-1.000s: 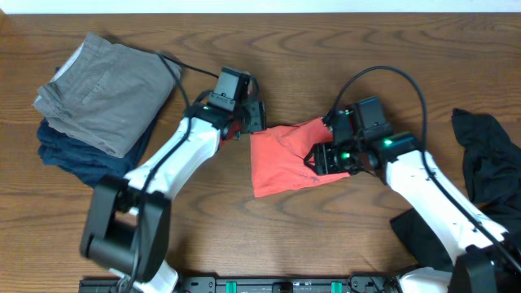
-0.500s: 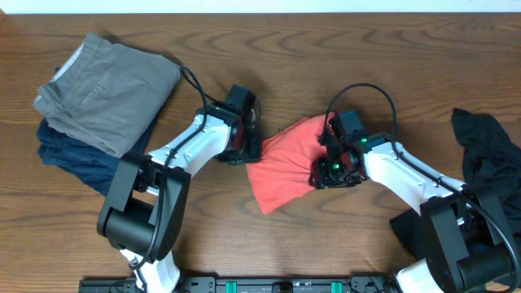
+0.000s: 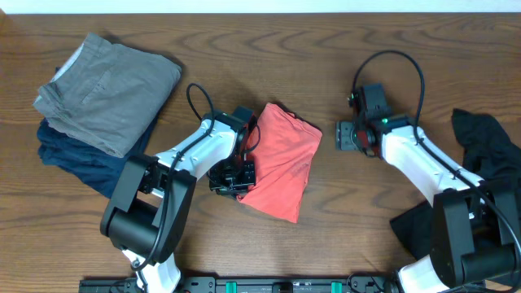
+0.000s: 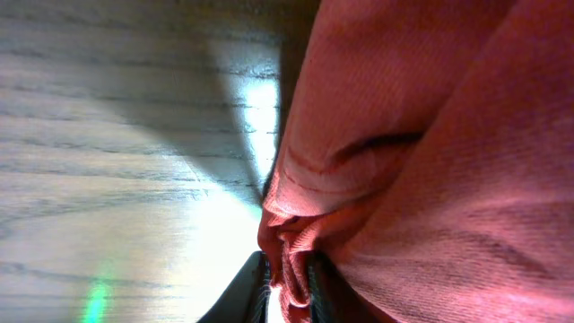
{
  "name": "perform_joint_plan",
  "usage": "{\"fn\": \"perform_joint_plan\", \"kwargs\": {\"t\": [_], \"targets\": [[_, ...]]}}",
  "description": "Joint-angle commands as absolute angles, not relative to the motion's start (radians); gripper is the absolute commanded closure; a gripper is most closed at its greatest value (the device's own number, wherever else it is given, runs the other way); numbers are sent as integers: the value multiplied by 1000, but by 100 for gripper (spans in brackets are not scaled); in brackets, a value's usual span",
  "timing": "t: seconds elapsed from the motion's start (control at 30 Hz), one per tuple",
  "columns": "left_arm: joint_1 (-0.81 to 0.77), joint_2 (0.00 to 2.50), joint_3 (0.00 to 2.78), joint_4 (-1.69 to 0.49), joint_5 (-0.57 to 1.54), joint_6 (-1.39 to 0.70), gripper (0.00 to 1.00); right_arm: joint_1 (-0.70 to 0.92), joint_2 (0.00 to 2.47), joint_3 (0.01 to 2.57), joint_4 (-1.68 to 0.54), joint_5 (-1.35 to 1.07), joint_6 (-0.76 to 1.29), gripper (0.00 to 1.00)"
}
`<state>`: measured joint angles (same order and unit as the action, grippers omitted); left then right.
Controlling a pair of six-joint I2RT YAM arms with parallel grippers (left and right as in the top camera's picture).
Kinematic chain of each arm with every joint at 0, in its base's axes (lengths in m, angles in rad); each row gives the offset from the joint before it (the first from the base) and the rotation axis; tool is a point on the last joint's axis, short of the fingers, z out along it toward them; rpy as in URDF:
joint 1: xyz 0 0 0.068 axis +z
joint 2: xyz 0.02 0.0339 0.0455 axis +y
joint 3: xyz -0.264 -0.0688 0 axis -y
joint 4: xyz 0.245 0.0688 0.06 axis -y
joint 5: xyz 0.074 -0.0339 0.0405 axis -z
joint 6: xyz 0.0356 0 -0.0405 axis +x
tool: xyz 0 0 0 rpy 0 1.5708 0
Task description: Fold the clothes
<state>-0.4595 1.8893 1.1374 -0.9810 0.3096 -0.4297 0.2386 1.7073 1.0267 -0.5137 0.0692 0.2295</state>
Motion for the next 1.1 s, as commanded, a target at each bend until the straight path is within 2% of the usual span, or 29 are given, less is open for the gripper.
{"fn": "perform_joint_plan", "kwargs": {"t": [0.0,0.07,0.1,0.13,0.17,0.2,0.27,0.43,0.57,0.77,1.07], "targets": [[-442,1832,1150,-987,258,-450,77,237,1711,1059,-571,6,202,26],[-426,1794,1168,-987,199,-450,73,237,1711,1056,-625,-2,210,25],[-413,1769,1179,-986,160,-450,66,237,1711,1050,-645,-1,216,24],[-398,1744,1189,-979,120,-451,49,237,1711,1042,-663,-2,216,24],[-385,1723,1198,-965,92,-450,18,237,1711,1035,-681,-2,217,24],[-372,1702,1204,-941,78,-450,2,237,1711,1029,-694,-2,217,23],[-345,1662,1206,-850,97,-425,2,237,1711,1011,-708,-2,226,23],[-311,1655,1205,-604,363,-214,2,237,1711,983,-713,-9,240,22],[-311,1699,1205,-498,394,-209,2,237,1711,982,-719,-17,243,22],[-311,1819,1205,-361,566,-211,2,237,1711,978,-720,-27,256,21],[-311,2007,1204,-334,600,-265,2,237,1711,978,-730,-27,257,21]]}}
